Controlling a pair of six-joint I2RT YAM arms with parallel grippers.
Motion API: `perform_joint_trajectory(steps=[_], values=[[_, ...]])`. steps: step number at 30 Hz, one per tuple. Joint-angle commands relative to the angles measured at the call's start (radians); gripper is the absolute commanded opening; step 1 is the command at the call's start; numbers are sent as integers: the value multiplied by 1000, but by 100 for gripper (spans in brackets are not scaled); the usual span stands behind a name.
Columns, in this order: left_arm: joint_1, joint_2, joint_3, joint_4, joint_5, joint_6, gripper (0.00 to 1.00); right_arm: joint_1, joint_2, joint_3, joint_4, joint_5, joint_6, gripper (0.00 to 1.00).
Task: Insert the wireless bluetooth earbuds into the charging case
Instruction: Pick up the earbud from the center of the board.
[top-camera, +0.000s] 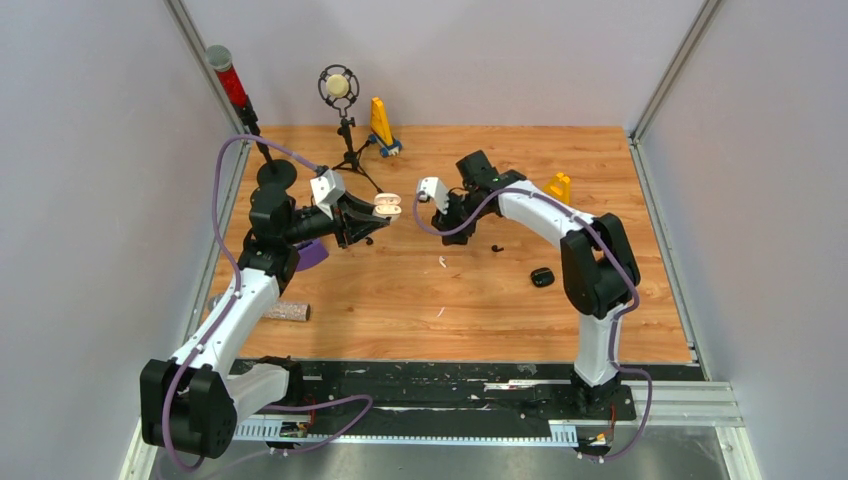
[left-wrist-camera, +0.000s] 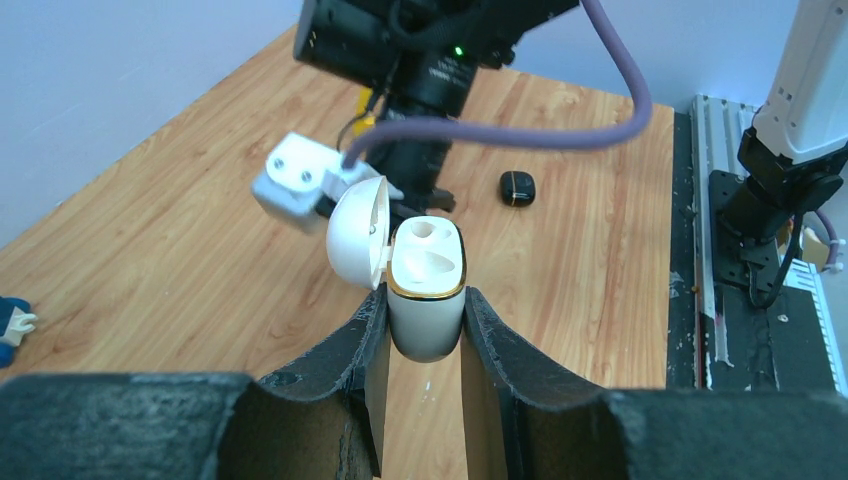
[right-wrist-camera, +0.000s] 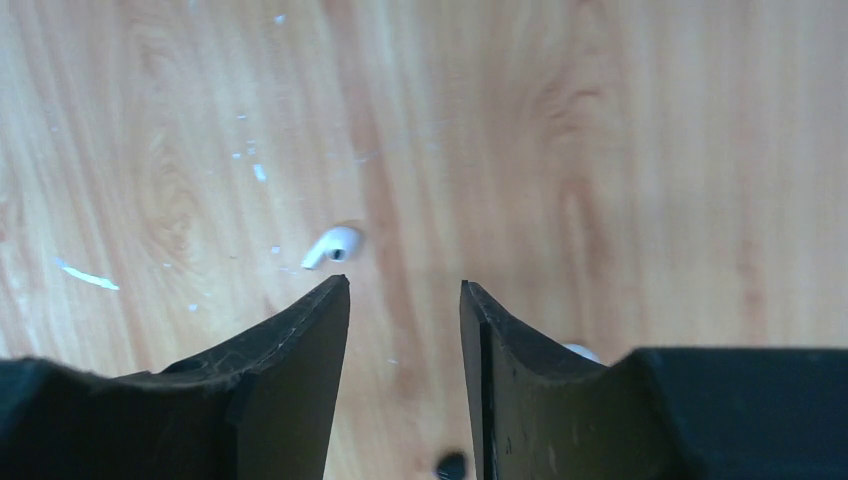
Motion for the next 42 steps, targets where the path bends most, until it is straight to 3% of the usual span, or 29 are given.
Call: perform_joint_trajectory(steps=[1,14,20,27,37,42], values=[[-9,-5,8,18,18,21,23,-21,-15,77,-33,-73,-74,45],[-11,8,12,-6,14,45,23,-19,162,306,-368,-161,-403,42],[-12,8,15,-16,13,55,23,-15,286,455,-419,-148,-202,36],[-12,8,14,-20,16,60,23,8,337,519,-455,-92,57,36],[-17,3,16,-22,15,60,23,61,325,500,-466,56,214,36],[-17,-3,16,-26,15,60,23,73,348,495,-446,122,282,30]])
